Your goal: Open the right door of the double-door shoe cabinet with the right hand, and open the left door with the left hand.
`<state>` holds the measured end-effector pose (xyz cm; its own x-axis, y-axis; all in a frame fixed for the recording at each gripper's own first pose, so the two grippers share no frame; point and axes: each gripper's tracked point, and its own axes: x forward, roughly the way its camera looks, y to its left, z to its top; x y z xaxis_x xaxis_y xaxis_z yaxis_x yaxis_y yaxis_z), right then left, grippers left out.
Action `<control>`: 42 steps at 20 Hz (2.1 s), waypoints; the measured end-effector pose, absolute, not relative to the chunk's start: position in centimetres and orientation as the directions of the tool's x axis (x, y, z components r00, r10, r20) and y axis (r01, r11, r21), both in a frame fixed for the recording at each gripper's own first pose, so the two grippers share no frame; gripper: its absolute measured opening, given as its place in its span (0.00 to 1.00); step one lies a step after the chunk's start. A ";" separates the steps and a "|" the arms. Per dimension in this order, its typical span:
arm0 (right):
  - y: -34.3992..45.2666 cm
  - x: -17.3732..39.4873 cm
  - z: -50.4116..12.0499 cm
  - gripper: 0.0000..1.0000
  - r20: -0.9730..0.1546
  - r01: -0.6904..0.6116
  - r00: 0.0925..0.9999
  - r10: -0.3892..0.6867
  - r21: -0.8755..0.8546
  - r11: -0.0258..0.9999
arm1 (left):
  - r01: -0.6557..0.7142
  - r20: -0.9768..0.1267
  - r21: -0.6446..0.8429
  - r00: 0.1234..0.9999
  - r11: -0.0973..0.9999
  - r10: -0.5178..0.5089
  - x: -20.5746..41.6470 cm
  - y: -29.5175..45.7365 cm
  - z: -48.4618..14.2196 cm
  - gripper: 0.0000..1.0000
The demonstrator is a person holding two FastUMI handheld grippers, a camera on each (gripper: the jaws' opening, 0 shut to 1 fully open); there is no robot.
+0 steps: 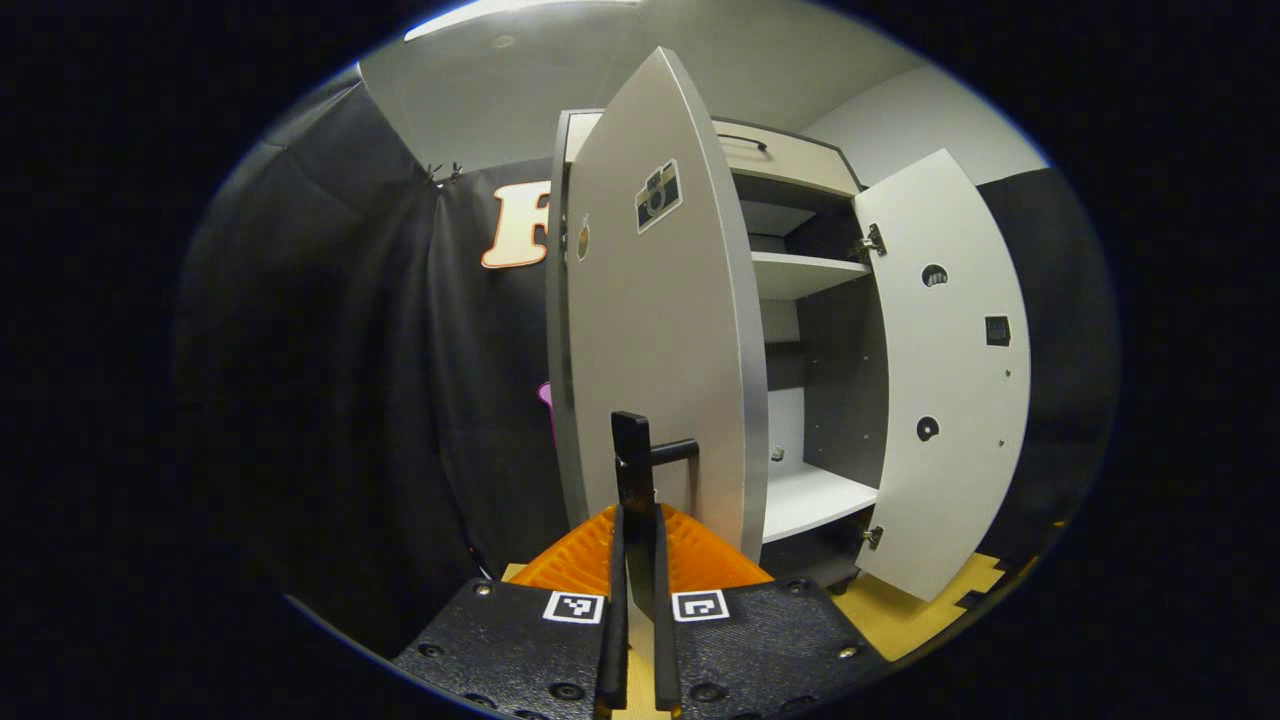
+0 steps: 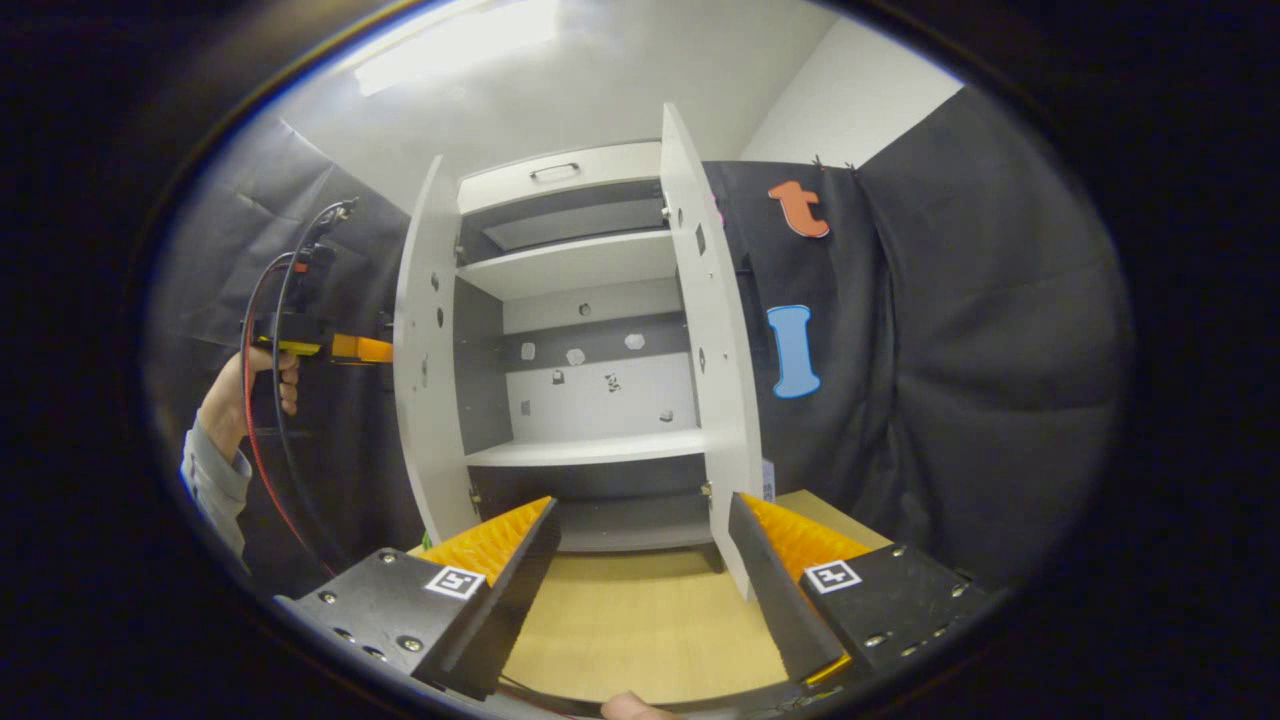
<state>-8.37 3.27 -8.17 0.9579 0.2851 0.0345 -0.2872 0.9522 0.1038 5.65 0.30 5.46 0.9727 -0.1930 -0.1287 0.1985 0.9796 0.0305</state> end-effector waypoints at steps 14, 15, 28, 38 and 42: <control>5.2 -7.7 -8.7 0.98 0.014 -0.301 0.954 0.301 0.088 0.950 | 0.121 -0.120 0.050 0.986 0.991 -0.114 6.0 7.1 5.6 0.00; 5.2 -7.8 -8.7 0.97 0.014 -0.299 0.954 0.299 0.087 0.950 | 0.127 -0.127 0.049 0.985 0.991 -0.120 6.1 7.1 5.5 0.00; 5.8 -7.3 -9.0 0.97 0.001 -0.294 0.956 0.295 0.060 0.954 | -0.026 -0.100 0.081 0.994 0.996 0.034 3.4 9.2 4.8 0.48; 4.5 -6.0 -7.6 1.00 0.012 -0.249 0.969 0.249 0.065 0.966 | -0.006 -0.106 0.060 0.994 0.998 0.012 -3.5 4.5 4.9 0.97; 3.8 -6.0 -7.1 0.97 0.015 -0.236 0.972 0.235 0.070 0.969 | -0.027 -0.100 0.040 0.995 0.999 0.030 -5.0 3.4 4.6 1.00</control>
